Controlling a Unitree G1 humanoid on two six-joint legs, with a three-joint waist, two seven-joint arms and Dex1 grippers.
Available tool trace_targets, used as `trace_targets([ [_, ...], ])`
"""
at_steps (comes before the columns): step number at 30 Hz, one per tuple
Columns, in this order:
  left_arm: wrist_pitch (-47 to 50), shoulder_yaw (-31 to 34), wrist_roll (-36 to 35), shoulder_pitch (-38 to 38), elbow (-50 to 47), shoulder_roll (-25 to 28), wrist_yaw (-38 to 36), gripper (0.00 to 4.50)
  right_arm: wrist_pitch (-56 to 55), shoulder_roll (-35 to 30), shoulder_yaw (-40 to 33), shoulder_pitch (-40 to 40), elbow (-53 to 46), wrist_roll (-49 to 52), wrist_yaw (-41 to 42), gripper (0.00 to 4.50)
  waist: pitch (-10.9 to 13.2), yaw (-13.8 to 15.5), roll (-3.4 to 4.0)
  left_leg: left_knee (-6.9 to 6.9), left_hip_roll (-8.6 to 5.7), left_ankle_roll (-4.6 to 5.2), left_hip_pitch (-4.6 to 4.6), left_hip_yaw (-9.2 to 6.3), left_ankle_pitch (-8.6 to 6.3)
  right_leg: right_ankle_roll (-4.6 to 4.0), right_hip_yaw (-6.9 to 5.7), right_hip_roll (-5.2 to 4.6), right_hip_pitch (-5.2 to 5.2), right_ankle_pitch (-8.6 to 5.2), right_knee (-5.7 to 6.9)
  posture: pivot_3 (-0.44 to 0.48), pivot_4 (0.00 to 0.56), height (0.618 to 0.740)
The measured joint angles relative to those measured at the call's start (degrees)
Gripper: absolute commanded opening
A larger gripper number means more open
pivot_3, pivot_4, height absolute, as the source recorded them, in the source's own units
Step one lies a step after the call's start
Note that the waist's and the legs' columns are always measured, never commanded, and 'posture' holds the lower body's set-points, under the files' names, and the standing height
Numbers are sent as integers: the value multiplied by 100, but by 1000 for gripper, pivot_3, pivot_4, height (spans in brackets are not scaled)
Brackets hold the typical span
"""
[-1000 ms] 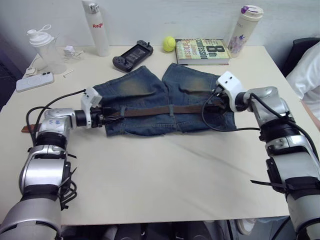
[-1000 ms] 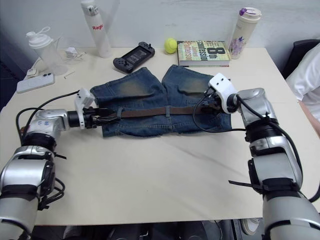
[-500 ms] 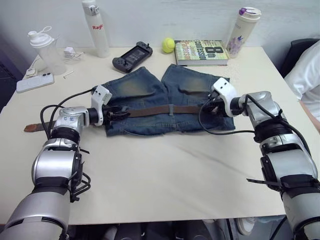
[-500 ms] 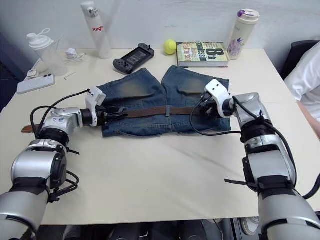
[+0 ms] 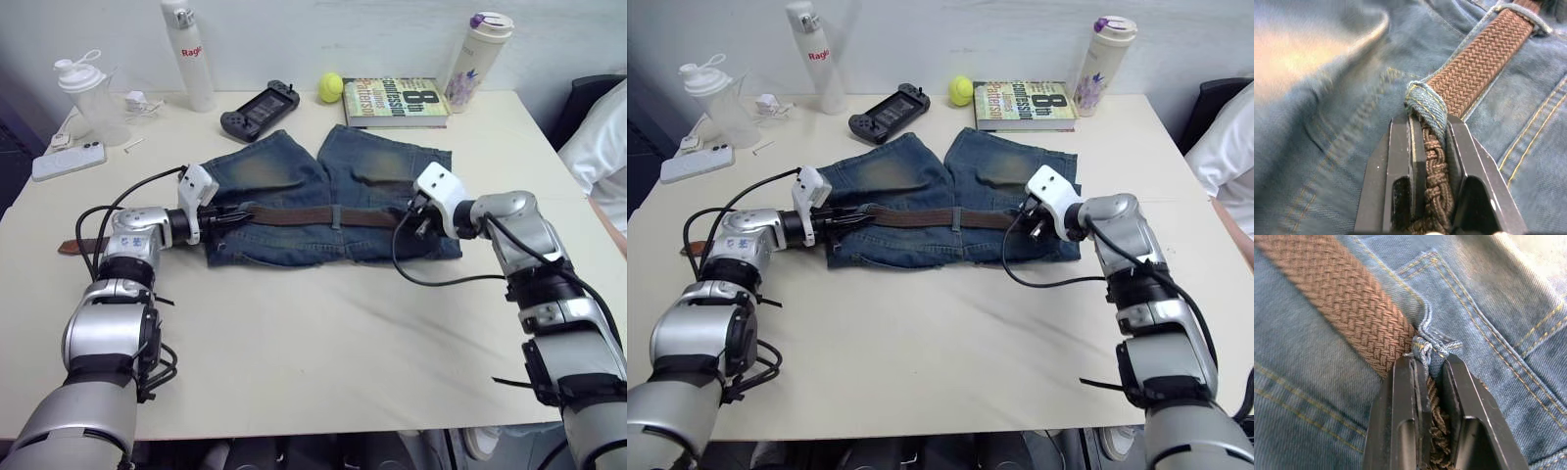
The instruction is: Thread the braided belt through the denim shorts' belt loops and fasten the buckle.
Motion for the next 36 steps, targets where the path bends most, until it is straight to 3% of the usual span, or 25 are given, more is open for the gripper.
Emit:
trace_targets([
  [3,-1784,-2,101,880,-822,232,171,205,34,-247,-261,821,-1384,176,-34,71,0,-21,1,-9,1,-1,2,4,-1,0,0,1,2,0,-17,0,150,740],
  [7,-4248,197,489,2008,-1620,526,914,205,-218,-473,-935,2063,-3335,470,-132,71,1,1,1,-13,9,0,9,1,-3,0,-9,3,14,0,-25,0,150,740],
  [11,-5947,500,1075,2974,-1772,866,1566,205,-1525,-713,-1428,3357,-4743,450,-171,71,1,14,2,-10,4,2,25,3,-5,0,-6,-6,22,0,-32,0,150,740],
  [14,-6625,560,1467,3356,-1430,1094,1824,205,-2168,-965,-1386,4341,-5374,418,64,71,1,28,-1,-9,4,4,31,2,-6,5,-7,-6,29,3,-33,0,150,740],
  [19,-7384,487,2179,3478,-1006,1345,2196,205,-3241,-1689,-1054,5787,-5312,-291,307,71,-2,130,-6,-10,-6,15,34,9,-12,12,0,-14,31,6,-37,0,150,740],
  [25,-7403,-21,2728,3161,-625,1615,2691,205,-2898,-1868,-876,5484,-5053,-605,364,71,-12,129,10,-24,-2,11,82,24,-11,12,18,-12,55,6,-27,0,150,740],
  [27,-7383,-234,2739,3063,-559,1658,2808,1207,-2720,-1868,-876,5433,-5044,-527,392,1074,-14,133,14,-32,-2,10,88,24,-12,12,18,-12,58,6,-28,0,150,740],
  [29,-7240,-563,2537,3005,-363,1776,2833,1930,-2418,-1884,-927,5430,-4971,-469,450,1773,-13,139,13,-32,1,9,87,23,-12,12,15,-12,58,6,-29,0,150,740],
  [33,-6737,-1307,1353,3039,-564,2125,2394,3774,-2175,-2071,-1122,5588,-4905,-253,691,3755,-14,129,17,-30,5,7,95,23,-11,12,16,-11,63,6,-27,0,150,740],
  [35,-6036,-1665,305,3296,-1215,2409,1742,4160,-2187,-2221,-1271,5651,-4930,-127,834,4491,-17,77,22,-32,9,3,98,24,-13,11,18,-10,67,6,-29,0,150,740],
  [36,-5340,-1803,-484,3580,-1817,2660,1131,4160,-2221,-2274,-1411,5667,-4950,-13,920,4491,-16,6,24,-36,11,0,99,23,-15,8,18,-8,68,4,-32,0,150,740],
])
